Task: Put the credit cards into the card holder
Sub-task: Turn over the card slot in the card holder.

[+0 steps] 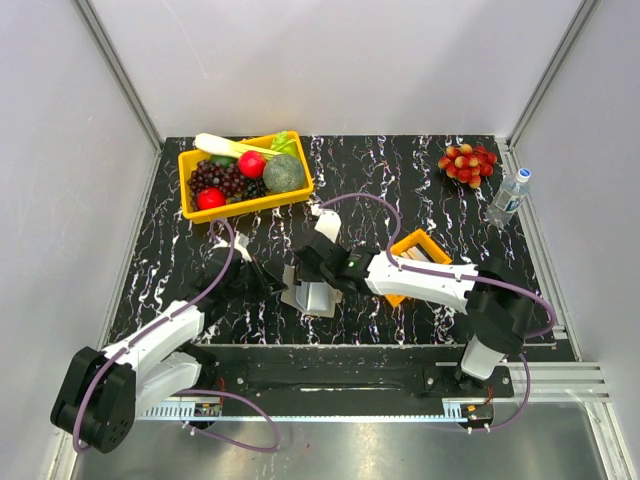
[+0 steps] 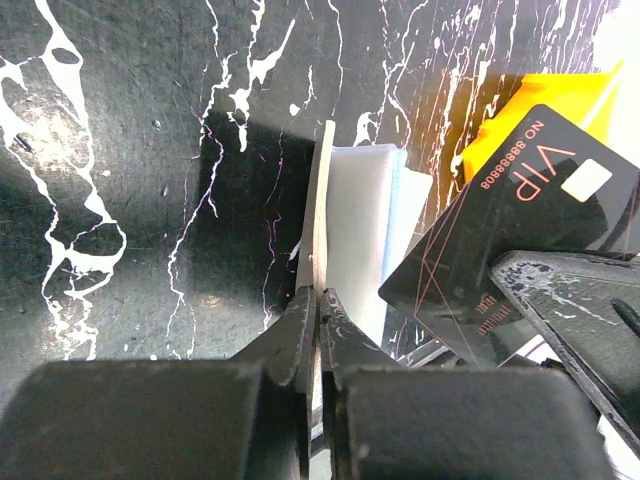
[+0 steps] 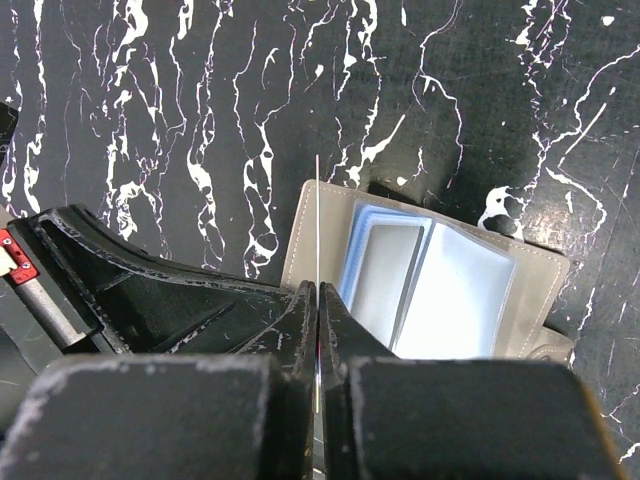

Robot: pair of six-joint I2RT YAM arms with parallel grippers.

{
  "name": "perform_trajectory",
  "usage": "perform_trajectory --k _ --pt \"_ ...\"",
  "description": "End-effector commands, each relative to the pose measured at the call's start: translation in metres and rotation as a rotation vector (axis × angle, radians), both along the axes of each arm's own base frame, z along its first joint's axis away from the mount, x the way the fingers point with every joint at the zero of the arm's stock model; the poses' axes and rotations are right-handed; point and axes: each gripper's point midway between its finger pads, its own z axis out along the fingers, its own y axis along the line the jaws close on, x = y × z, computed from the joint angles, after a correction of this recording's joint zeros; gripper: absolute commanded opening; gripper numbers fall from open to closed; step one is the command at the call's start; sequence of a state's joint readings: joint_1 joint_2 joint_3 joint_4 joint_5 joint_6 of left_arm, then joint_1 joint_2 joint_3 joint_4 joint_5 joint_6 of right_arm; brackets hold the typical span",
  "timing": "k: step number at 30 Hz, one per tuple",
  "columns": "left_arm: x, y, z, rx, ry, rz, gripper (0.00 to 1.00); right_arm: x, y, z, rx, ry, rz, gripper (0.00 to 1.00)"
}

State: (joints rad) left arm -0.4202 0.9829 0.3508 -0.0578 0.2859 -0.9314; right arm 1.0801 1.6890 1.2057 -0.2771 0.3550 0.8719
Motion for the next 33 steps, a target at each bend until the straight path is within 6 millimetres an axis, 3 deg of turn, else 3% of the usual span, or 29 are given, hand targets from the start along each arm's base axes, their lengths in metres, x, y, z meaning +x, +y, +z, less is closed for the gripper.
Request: perform_trajectory --k 1,6,9,15,19,24,28,33 --pt "0.007 -0.003 0.011 -0.026 -0.048 0.015 0.00 0.007 0.014 0.017 0.037 -0.039 -0.011 0.00" --pt "0.007 -0.003 0.011 -0.025 -0.047 0.015 0.00 0.005 0.014 0.008 0.007 -0.032 -0.005 0.00" --pt "0.005 -0.001 0.005 -0.014 -0.032 0.022 0.00 0.005 0.016 0.014 0.009 -0.051 0.017 0.00" --pt "0.002 0.003 -0.006 0.006 0.000 0.040 0.00 0.009 0.017 0.059 0.060 -0.152 0.049 0.00" --pt "0.002 0.003 -0.005 0.005 -0.003 0.040 0.00 0.012 0.001 0.076 0.074 -0.182 -0.013 0.00" --pt "0.003 0.003 -0.003 -0.001 -0.009 0.042 0.00 0.008 -0.013 0.059 0.042 -0.138 -0.060 0.00" --pt "0.003 0.001 0.000 -0.015 -0.011 0.042 0.00 0.003 -0.007 0.036 0.028 -0.073 -0.053 0.00" --pt "0.002 0.000 0.000 -0.026 -0.015 0.052 0.00 0.001 0.003 0.023 0.017 -0.043 -0.035 0.00"
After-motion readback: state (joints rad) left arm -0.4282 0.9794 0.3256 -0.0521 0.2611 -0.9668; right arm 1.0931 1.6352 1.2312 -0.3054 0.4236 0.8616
